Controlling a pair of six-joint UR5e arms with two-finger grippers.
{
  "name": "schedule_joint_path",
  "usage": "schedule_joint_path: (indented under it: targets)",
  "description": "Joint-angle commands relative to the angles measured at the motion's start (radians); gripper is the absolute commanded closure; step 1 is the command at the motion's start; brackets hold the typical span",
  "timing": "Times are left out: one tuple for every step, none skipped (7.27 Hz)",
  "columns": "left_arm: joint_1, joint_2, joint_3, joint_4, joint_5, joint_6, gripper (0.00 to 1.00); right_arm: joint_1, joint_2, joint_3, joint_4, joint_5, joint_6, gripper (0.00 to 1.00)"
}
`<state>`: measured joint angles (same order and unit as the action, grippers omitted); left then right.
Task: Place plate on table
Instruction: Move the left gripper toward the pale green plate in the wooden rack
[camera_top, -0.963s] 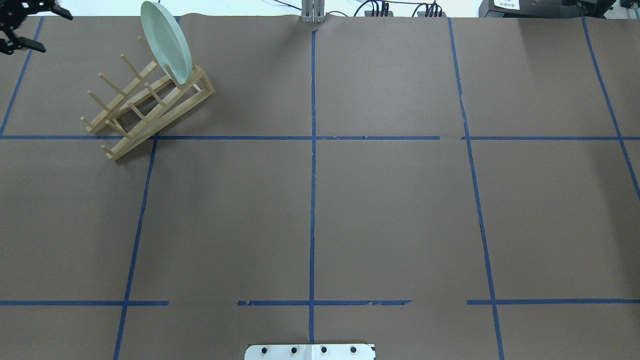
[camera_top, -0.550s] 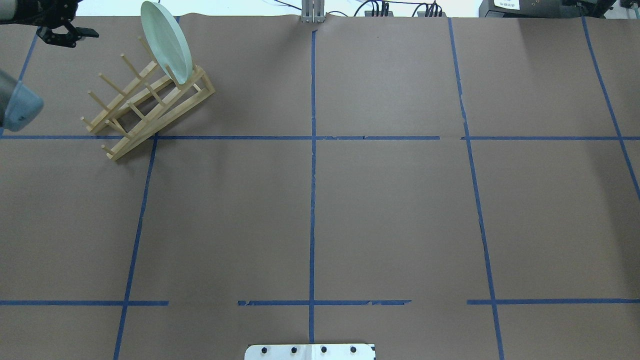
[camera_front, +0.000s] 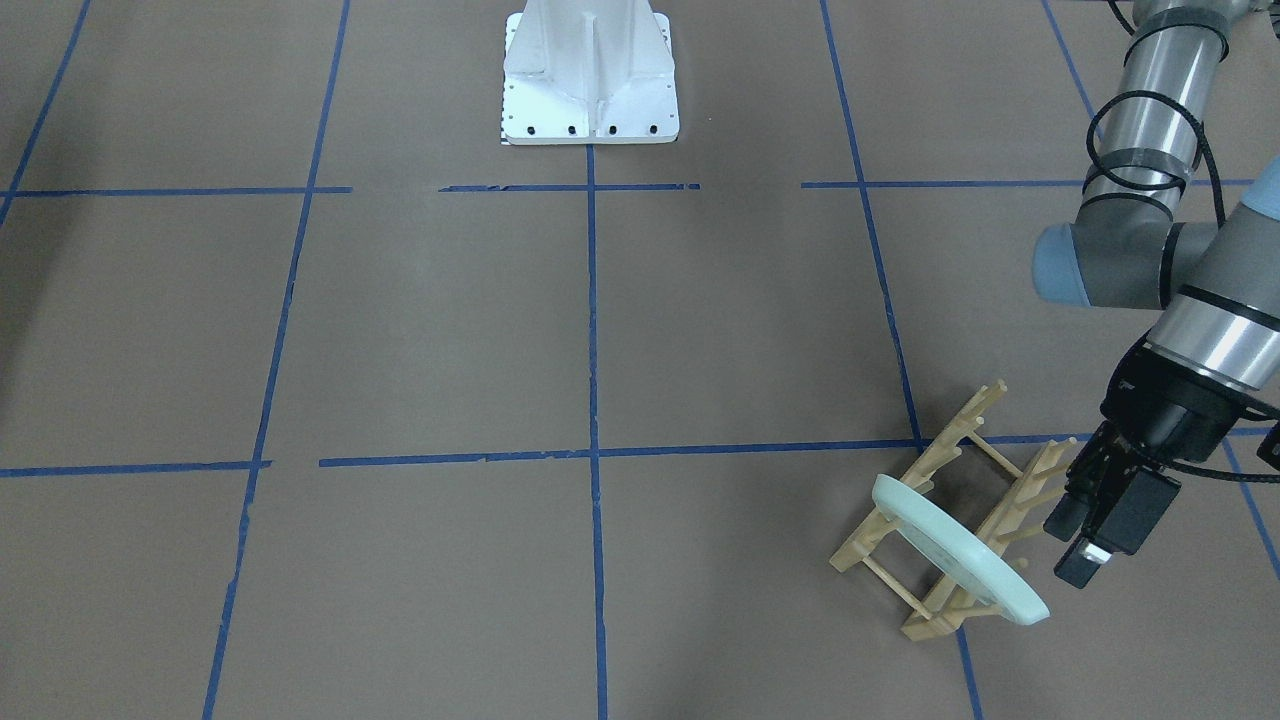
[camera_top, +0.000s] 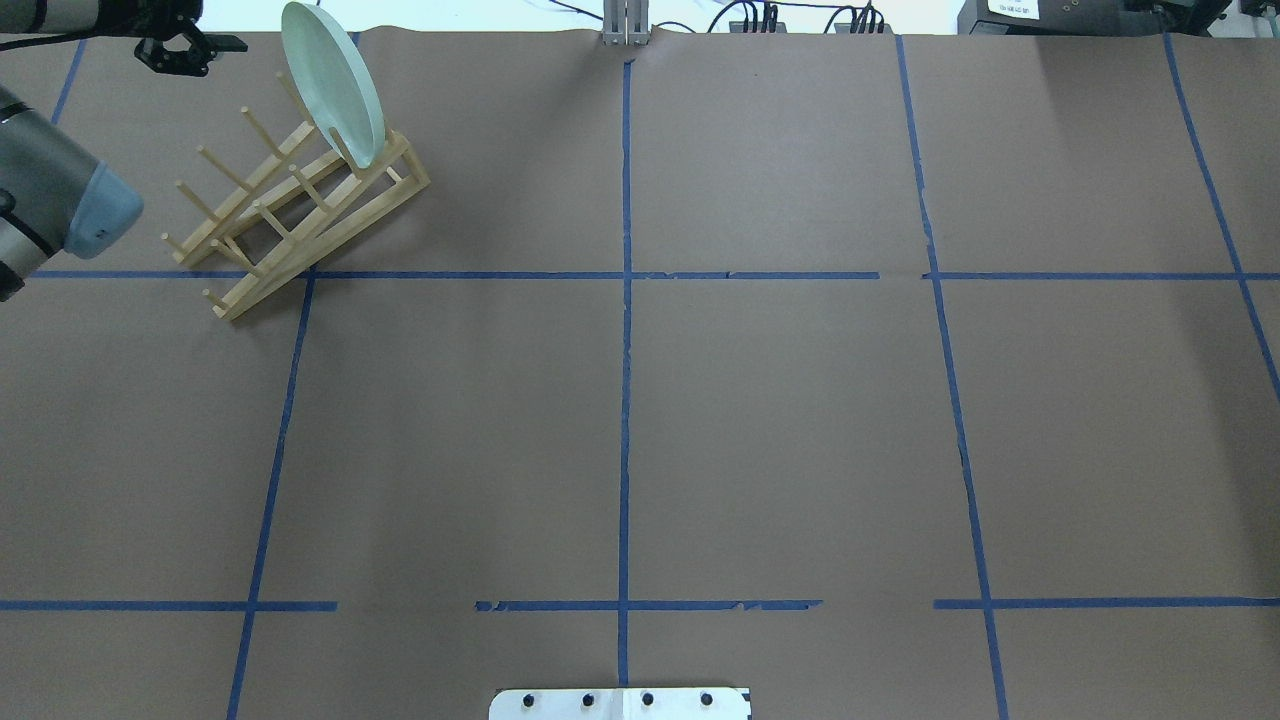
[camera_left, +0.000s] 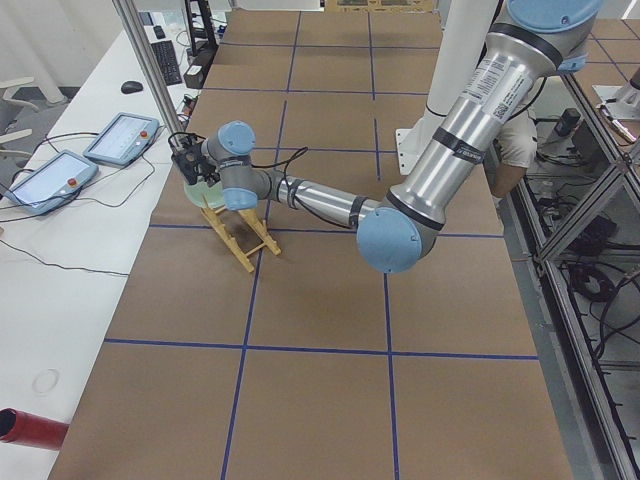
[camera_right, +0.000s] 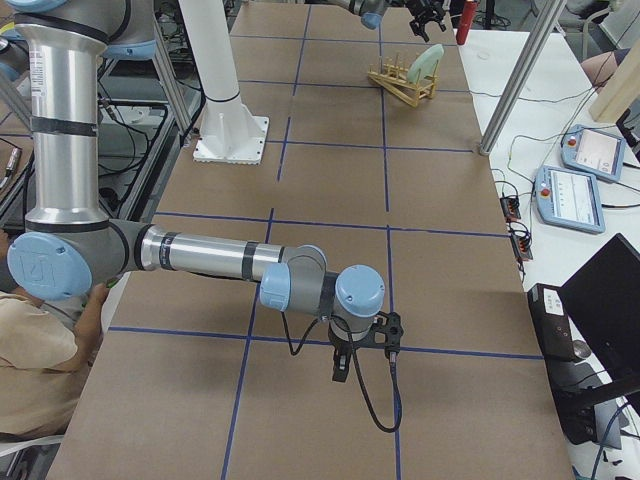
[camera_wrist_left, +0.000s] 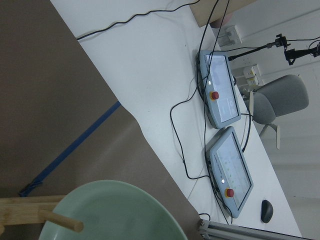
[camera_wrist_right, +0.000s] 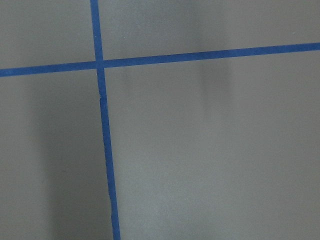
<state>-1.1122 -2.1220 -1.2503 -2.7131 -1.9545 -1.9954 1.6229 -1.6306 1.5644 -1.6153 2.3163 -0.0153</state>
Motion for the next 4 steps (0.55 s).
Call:
schedule_joint_path:
  targets:
    - [0.024, -0.039, 0.041, -0.002, 0.005, -0.005, 0.00, 0.000, 0.000, 0.000, 0.000, 0.000, 0.000, 0.00]
    - [0.026, -0.047, 0.043, -0.002, 0.005, -0.005, 0.00, 0.000, 0.000, 0.000, 0.000, 0.000, 0.000, 0.00]
    - [0.035, -0.049, 0.045, -0.002, 0.005, -0.005, 0.02, 0.000, 0.000, 0.000, 0.000, 0.000, 0.000, 0.00]
    - [0.040, -0.055, 0.045, -0.002, 0.005, -0.005, 0.16, 0.000, 0.000, 0.000, 0.000, 0.000, 0.000, 0.00]
